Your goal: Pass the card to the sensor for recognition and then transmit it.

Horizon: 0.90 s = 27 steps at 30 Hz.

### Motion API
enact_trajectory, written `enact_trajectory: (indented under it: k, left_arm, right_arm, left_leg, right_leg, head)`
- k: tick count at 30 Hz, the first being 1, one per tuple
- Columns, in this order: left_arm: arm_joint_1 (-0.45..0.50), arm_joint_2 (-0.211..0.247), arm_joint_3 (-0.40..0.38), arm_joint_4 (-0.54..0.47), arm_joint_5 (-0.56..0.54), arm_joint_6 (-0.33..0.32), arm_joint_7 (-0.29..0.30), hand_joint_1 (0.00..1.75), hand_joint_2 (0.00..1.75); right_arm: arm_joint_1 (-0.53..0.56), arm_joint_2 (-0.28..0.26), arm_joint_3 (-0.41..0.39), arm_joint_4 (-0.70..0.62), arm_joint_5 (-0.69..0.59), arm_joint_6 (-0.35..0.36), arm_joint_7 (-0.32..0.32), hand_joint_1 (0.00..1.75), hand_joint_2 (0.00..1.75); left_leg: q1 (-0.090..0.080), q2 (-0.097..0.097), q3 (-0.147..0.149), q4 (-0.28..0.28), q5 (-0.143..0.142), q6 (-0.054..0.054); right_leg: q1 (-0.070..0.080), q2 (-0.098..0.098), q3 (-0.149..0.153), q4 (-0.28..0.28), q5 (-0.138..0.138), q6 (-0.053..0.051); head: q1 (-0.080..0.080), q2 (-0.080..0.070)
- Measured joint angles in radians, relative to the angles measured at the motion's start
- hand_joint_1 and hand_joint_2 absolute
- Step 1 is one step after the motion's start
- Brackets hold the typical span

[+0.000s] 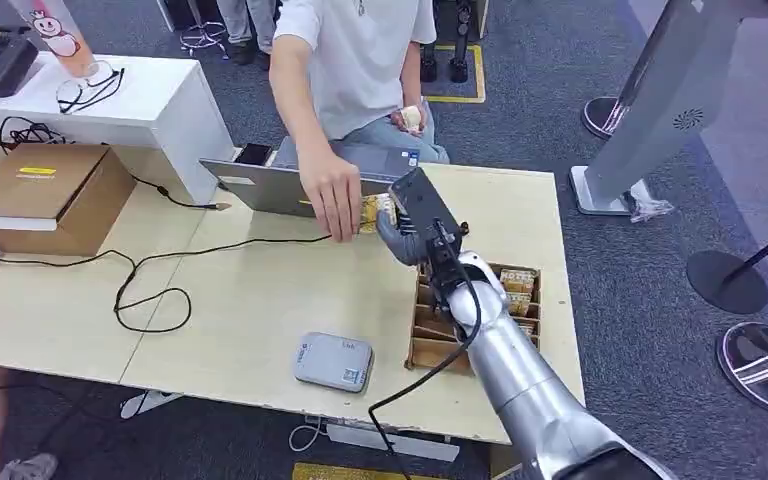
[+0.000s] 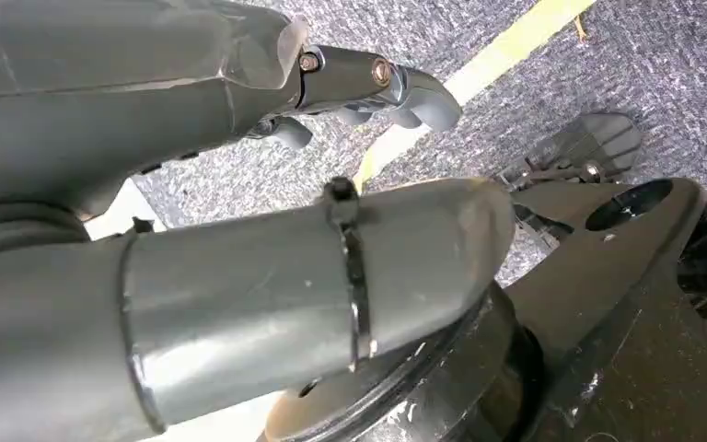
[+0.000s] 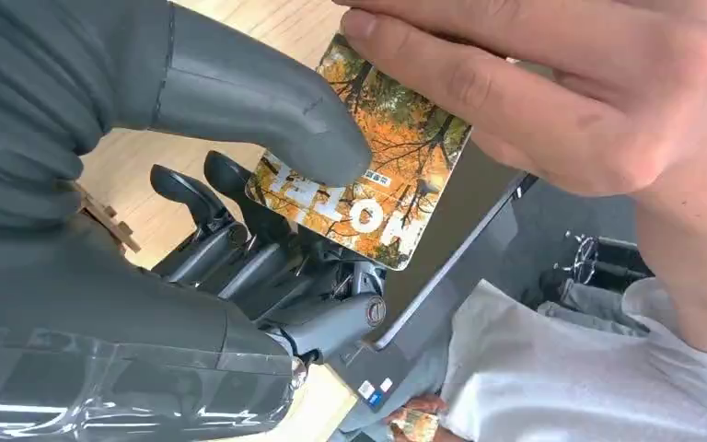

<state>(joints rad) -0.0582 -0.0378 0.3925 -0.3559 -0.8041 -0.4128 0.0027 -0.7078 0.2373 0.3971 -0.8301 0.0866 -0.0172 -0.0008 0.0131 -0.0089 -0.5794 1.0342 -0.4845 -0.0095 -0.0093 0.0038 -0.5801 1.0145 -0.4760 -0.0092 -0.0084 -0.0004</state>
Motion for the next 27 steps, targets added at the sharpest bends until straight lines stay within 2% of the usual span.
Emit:
enact_trajectory:
  k: [10,11,12,27]
  left_arm:
    - [0.002,0.0,-0.013,0.0,0.019,0.0,0.008,0.0,0.0]
    - [0.002,0.0,-0.016,0.0,0.02,0.0,0.009,0.0,0.0]
    - [0.002,0.0,-0.017,0.0,0.021,0.0,0.009,0.0,0.0]
    - [0.002,0.0,-0.023,0.0,0.037,0.0,0.014,0.0,0.0]
  right_arm:
    - [-0.008,0.008,0.0,0.012,-0.002,0.006,-0.01,1.75,1.75]
    - [-0.008,0.008,0.0,0.012,-0.002,0.006,-0.01,0.3,1.75]
    - [-0.008,0.008,0.0,0.013,-0.002,0.007,-0.011,0.0,1.75]
    - [-0.008,0.01,0.0,0.02,0.0,0.008,-0.031,0.0,1.75]
  left_leg:
    - [0.0,0.0,0.0,0.0,0.0,0.0]
    - [0.0,0.0,0.0,0.0,0.0,0.0]
    - [0.0,0.0,0.0,0.0,0.0,0.0]
    - [0.0,0.0,0.0,0.0,0.0,0.0]
  right_leg:
    - [0.0,0.0,0.0,0.0,0.0,0.0]
    - [0.0,0.0,0.0,0.0,0.0,0.0]
    - [0.0,0.0,0.0,0.0,0.0,0.0]
    - [0.0,0.0,0.0,0.0,0.0,0.0]
  head:
    - [0.0,0.0]
    - [0.0,0.0]
    - [0.0,0.0]
    - [0.0,0.0]
